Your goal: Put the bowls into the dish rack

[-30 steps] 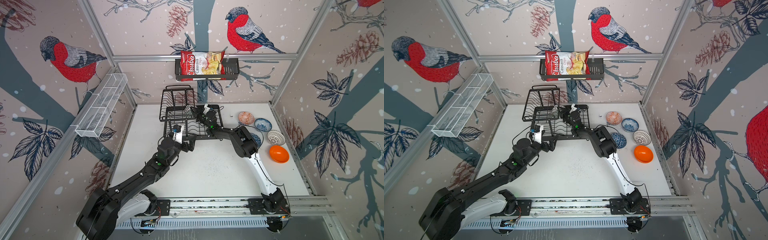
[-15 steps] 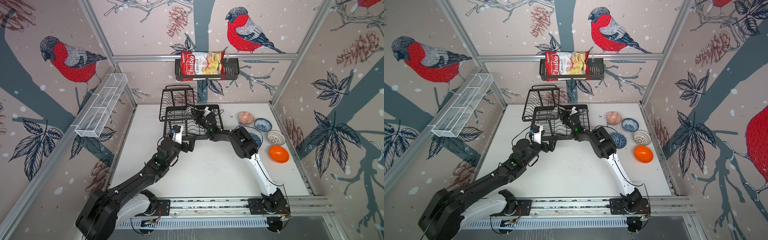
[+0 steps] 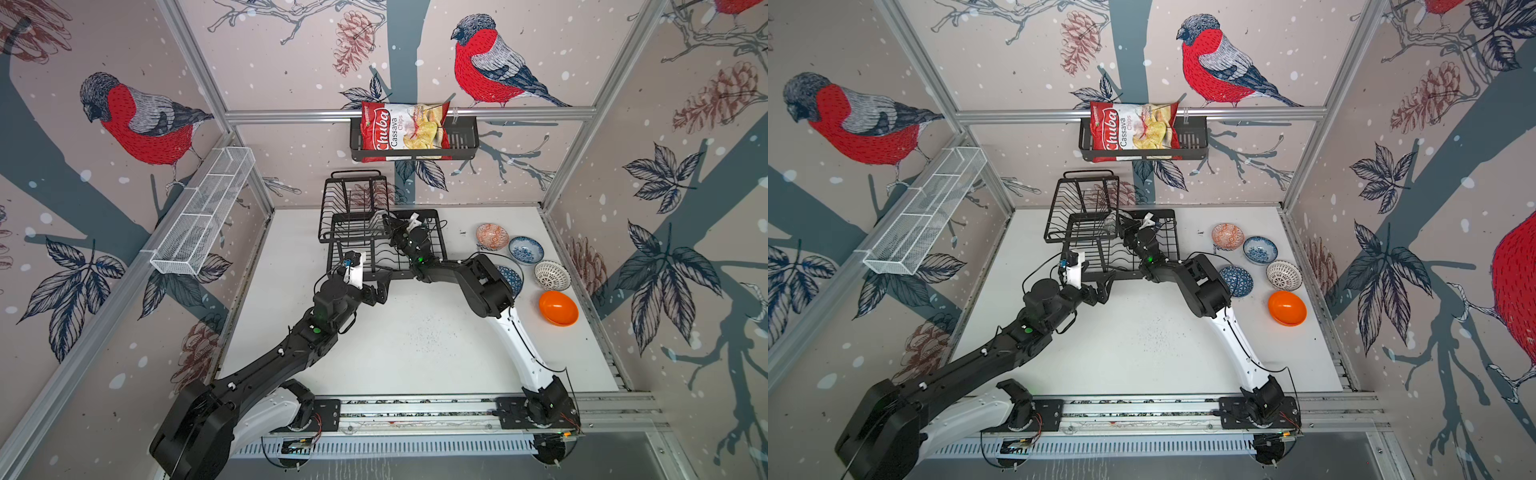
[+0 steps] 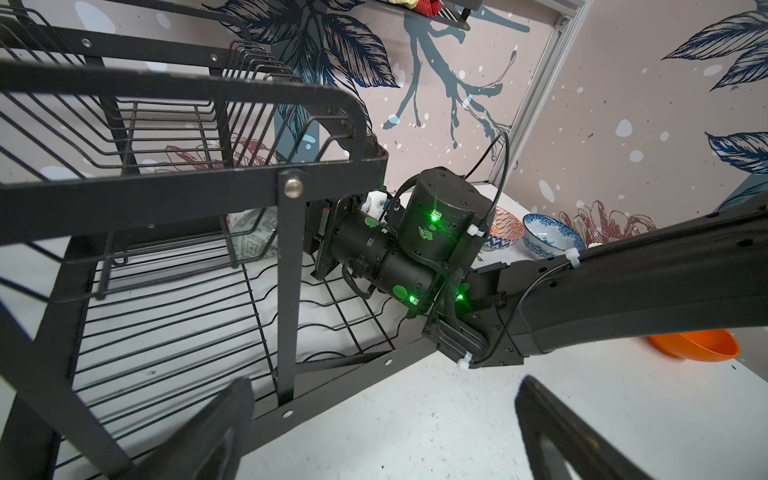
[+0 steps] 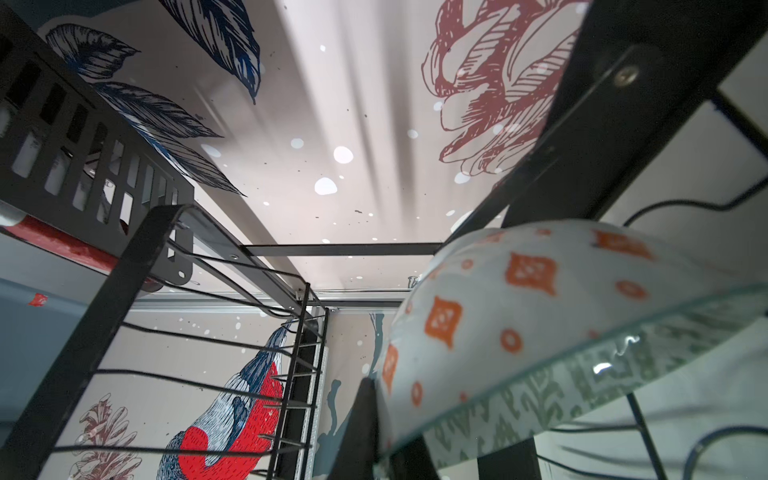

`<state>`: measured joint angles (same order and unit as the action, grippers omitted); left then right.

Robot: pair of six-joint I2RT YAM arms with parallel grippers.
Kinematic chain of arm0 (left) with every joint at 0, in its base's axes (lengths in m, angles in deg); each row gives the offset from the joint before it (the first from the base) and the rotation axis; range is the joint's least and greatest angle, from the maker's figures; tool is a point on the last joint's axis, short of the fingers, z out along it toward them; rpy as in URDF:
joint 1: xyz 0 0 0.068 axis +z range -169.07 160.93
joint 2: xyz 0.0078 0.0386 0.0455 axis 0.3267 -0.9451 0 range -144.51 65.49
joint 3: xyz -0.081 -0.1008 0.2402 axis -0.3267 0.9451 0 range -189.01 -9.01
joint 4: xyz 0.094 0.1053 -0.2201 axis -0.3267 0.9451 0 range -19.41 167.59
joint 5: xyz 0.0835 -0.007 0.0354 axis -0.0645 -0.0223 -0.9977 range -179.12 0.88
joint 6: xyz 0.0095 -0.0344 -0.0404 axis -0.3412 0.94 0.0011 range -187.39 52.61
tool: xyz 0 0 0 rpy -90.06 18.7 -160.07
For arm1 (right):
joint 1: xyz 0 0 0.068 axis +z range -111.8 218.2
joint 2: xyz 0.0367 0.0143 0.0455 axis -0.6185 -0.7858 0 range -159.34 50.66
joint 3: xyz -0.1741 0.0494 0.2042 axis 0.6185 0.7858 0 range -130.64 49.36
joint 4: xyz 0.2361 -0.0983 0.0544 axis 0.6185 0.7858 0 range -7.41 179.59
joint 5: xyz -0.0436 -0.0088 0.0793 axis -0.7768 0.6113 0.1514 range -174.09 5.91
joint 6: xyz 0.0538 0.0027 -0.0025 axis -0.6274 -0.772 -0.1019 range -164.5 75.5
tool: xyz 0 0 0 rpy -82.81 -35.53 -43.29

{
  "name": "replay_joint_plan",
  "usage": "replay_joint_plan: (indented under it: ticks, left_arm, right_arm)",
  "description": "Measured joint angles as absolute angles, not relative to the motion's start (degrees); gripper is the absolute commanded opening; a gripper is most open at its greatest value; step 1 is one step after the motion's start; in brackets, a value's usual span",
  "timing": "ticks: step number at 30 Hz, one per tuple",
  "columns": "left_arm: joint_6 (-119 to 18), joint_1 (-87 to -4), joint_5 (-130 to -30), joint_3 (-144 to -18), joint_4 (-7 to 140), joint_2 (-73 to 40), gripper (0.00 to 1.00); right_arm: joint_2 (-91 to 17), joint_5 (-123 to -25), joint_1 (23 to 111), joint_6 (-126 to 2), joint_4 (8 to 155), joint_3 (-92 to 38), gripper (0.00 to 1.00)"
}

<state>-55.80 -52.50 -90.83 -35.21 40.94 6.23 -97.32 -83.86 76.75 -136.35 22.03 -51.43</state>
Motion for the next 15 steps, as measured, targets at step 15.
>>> replay_joint_plan:
  ticks: [15]
  left_arm:
    - [-55.80,-52.50,-90.81,-34.66,40.46,6.75,0.98]
  right_arm:
    - [-99.00,-86.59,76.92,-136.26,22.21,-54.60,0.00]
